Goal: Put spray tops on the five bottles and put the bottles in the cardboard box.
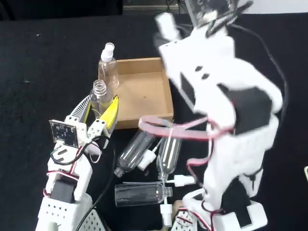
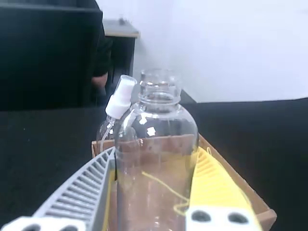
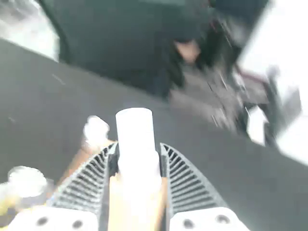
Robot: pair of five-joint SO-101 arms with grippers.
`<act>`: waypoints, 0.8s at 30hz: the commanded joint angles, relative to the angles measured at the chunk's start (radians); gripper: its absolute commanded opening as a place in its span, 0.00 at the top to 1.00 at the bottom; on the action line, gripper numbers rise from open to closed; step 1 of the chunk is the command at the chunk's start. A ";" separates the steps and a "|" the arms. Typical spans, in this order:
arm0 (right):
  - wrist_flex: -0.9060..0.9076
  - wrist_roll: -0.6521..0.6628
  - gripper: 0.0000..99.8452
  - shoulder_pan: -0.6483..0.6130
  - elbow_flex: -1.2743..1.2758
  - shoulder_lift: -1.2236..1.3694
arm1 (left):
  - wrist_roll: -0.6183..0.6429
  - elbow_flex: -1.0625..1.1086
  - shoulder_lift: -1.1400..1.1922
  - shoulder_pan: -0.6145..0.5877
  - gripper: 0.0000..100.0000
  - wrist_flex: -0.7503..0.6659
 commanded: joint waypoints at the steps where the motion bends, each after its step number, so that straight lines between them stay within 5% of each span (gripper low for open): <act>1: -0.103 -0.015 0.99 -0.120 -0.084 -0.039 | 0.009 0.025 -0.014 -0.001 0.97 -0.129; 13: -0.367 -0.015 0.99 -0.362 -0.082 -0.039 | 0.006 0.033 -0.009 -0.012 0.97 -0.167; 21: -0.385 -0.021 0.99 -0.431 -0.012 0.007 | 0.006 0.033 -0.012 -0.012 0.97 -0.232; 24: -0.382 -0.169 0.99 -0.416 0.004 0.022 | 0.003 0.033 -0.009 -0.012 0.97 -0.298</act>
